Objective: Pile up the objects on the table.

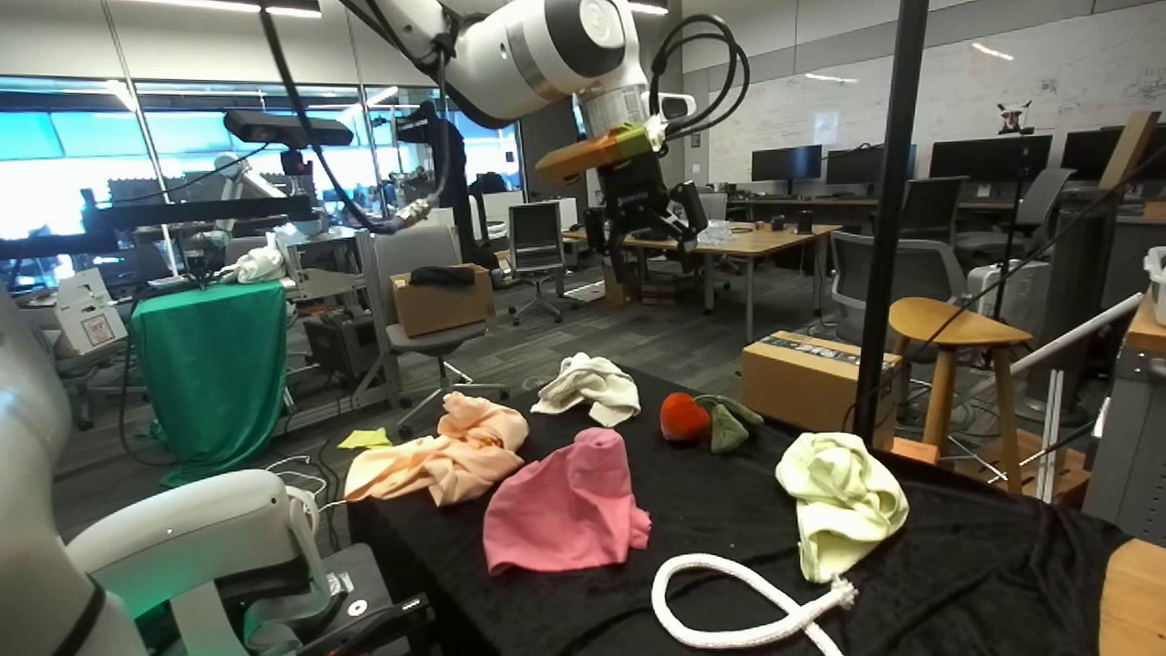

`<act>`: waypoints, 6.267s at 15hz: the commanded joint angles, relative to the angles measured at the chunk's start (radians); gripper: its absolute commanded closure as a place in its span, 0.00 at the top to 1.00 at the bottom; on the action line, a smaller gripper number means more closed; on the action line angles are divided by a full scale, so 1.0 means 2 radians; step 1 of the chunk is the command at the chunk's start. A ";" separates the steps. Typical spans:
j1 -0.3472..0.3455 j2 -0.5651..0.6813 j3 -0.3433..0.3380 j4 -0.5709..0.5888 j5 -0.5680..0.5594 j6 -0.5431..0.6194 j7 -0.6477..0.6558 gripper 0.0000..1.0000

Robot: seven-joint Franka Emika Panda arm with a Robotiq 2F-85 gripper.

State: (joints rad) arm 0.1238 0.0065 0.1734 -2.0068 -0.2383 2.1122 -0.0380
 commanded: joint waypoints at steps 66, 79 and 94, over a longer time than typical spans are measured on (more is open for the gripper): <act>-0.026 0.026 -0.087 -0.089 0.033 0.083 0.092 0.11; -0.067 0.085 -0.136 -0.175 -0.003 0.198 0.182 0.11; -0.045 0.081 -0.136 -0.174 -0.024 0.205 0.218 1.00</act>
State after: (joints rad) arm 0.0211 0.2022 -0.0907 -2.3527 -0.2632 2.5149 0.3863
